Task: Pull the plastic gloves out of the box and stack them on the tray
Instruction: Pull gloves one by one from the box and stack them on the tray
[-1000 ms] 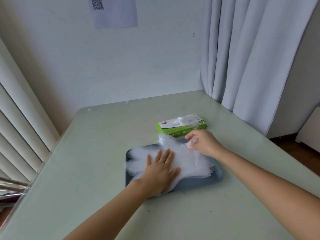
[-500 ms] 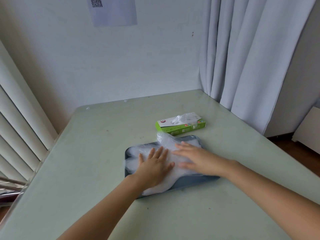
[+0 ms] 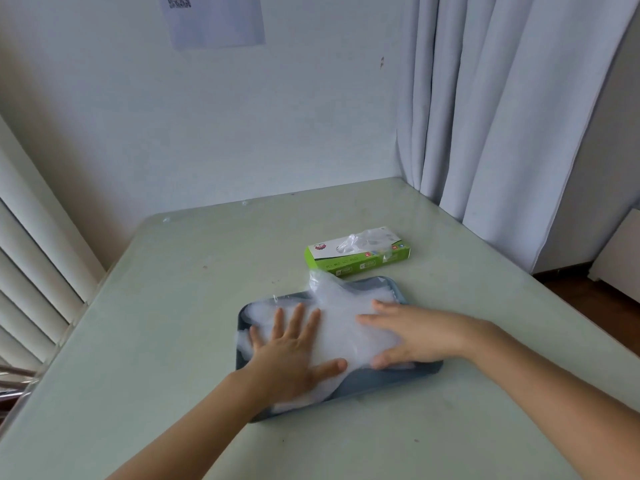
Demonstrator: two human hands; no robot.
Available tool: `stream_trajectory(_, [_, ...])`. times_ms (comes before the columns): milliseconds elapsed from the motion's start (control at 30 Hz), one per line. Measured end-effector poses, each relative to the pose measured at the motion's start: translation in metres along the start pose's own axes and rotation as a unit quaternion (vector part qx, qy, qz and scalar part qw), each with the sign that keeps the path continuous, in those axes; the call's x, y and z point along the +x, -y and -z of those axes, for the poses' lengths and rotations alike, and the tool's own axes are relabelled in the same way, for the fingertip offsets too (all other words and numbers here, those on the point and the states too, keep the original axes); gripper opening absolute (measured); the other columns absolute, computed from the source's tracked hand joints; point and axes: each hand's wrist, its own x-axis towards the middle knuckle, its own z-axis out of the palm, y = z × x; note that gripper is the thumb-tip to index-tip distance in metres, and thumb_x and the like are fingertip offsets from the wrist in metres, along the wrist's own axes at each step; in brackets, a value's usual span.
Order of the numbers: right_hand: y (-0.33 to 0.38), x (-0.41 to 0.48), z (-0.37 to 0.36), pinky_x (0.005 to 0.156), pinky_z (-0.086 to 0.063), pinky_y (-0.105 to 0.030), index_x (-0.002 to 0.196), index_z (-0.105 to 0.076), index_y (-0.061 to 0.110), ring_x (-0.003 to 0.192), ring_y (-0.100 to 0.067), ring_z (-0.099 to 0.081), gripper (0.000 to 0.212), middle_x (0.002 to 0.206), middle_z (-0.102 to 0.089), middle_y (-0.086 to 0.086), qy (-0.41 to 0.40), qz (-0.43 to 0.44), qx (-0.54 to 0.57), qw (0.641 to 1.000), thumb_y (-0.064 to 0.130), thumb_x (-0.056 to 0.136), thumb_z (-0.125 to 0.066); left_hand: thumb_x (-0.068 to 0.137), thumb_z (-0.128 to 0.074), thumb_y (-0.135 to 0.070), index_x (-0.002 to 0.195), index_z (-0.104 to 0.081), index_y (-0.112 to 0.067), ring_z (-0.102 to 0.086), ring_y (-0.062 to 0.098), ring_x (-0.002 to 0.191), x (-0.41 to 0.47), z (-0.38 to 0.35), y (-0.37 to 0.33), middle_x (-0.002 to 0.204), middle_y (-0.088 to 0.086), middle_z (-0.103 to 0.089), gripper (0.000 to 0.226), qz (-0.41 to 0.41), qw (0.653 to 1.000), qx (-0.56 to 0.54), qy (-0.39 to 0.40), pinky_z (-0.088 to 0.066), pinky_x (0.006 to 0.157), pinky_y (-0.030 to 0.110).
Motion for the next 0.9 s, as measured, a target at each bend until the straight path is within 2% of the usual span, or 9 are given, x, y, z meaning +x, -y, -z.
stream_trajectory(100, [-0.021, 0.005, 0.032, 0.088, -0.041, -0.014, 0.125, -0.062, 0.026, 0.102, 0.001, -0.058, 0.047, 0.125, -0.063, 0.008, -0.13, -0.019, 0.158, 0.979, 0.044, 0.082, -0.07, 0.08, -0.032, -0.079, 0.153, -0.006, -0.029, -0.002, 0.026, 0.148, -0.001, 0.033, 0.0, 0.161, -0.004, -0.003, 0.092, 0.007, 0.999, -0.011, 0.043, -0.004, 0.115, 0.058])
stream_trajectory(167, [-0.042, 0.021, 0.047, 0.08, -0.043, -0.014, 0.112, -0.068, 0.022, 0.092, -0.003, -0.062, 0.036, 0.111, -0.068, 0.005, -0.257, -0.039, 0.208, 0.943, 0.032, 0.079, -0.076, 0.079, -0.036, -0.078, 0.144, -0.036, -0.029, -0.032, 0.022, 0.14, 0.004, 0.062, -0.001, 0.15, -0.005, -0.038, 0.08, 0.002, 0.998, -0.068, 0.0, -0.02, 0.115, 0.048])
stream_trajectory(267, [-0.067, 0.054, 0.06, 0.08, -0.04, -0.019, 0.119, -0.062, 0.015, 0.095, -0.011, -0.058, 0.049, 0.117, -0.065, -0.003, -0.352, -0.062, 0.191, 0.914, 0.023, 0.074, -0.081, 0.087, -0.05, -0.061, 0.136, -0.048, -0.023, -0.049, 0.019, 0.125, 0.03, 0.098, -0.002, 0.137, -0.001, -0.053, 0.062, -0.021, 0.983, -0.125, -0.132, -0.036, 0.103, 0.03])
stream_trajectory(333, [-0.073, 0.076, 0.067, 0.084, -0.044, -0.028, 0.122, -0.056, 0.013, 0.099, -0.018, -0.056, 0.062, 0.114, -0.061, -0.004, -0.349, -0.107, 0.204, 0.908, 0.035, 0.07, -0.082, 0.089, -0.058, -0.048, 0.131, -0.053, -0.021, -0.052, 0.018, 0.12, 0.056, 0.111, -0.004, 0.132, 0.0, -0.057, 0.051, -0.04, 0.969, -0.151, -0.19, -0.037, 0.095, 0.025])
stream_trajectory(467, [-0.075, 0.11, 0.079, 0.059, -0.037, -0.029, 0.086, -0.056, 0.004, 0.079, -0.025, -0.052, 0.071, 0.076, -0.052, -0.005, -0.243, -0.254, 0.242, 0.904, 0.073, 0.069, -0.062, 0.086, -0.068, -0.034, 0.136, -0.048, -0.015, -0.052, 0.018, 0.121, 0.109, 0.112, -0.01, 0.136, 0.003, -0.054, 0.057, -0.063, 0.968, -0.163, -0.181, -0.035, 0.093, 0.02])
stream_trajectory(567, [-0.077, 0.129, 0.077, 0.063, -0.037, -0.028, 0.085, -0.058, 0.003, 0.082, -0.024, -0.054, 0.061, 0.081, -0.053, -0.005, -0.243, -0.233, 0.318, 0.886, 0.061, 0.071, -0.072, 0.083, -0.071, -0.037, 0.145, -0.036, -0.013, -0.043, 0.021, 0.132, 0.139, 0.101, -0.02, 0.147, 0.004, -0.042, 0.075, -0.061, 0.977, -0.16, -0.126, -0.032, 0.106, 0.027])
stream_trajectory(700, [-0.07, 0.137, 0.078, 0.051, -0.032, -0.025, 0.058, -0.049, 0.011, 0.052, -0.015, -0.043, 0.044, 0.057, -0.049, -0.003, -0.213, -0.179, 0.382, 0.881, 0.039, 0.073, -0.08, 0.081, -0.068, -0.05, 0.142, -0.036, -0.008, -0.041, 0.025, 0.132, 0.162, 0.092, -0.029, 0.145, 0.008, -0.043, 0.08, -0.047, 0.986, -0.139, -0.081, -0.028, 0.107, 0.033])
stream_trajectory(800, [-0.067, 0.141, 0.079, 0.048, -0.031, -0.022, 0.059, -0.054, 0.011, 0.047, -0.013, -0.037, 0.035, 0.055, -0.049, -0.003, -0.158, -0.166, 0.407, 0.884, 0.029, 0.077, -0.078, 0.078, -0.071, -0.051, 0.142, -0.037, -0.009, -0.042, 0.025, 0.13, 0.17, 0.091, -0.029, 0.143, 0.007, -0.045, 0.083, -0.046, 0.984, -0.159, -0.069, -0.03, 0.109, 0.034])
stream_trajectory(900, [-0.067, 0.142, 0.081, 0.046, -0.03, -0.023, 0.07, -0.056, 0.009, 0.048, -0.013, -0.035, 0.029, 0.058, -0.045, -0.003, -0.194, -0.16, 0.428, 0.868, 0.024, 0.076, -0.08, 0.077, -0.072, -0.049, 0.145, -0.033, -0.011, -0.039, 0.025, 0.134, 0.173, 0.09, -0.026, 0.147, 0.006, -0.041, 0.087, -0.051, 0.98, -0.177, -0.069, -0.027, 0.112, 0.035])
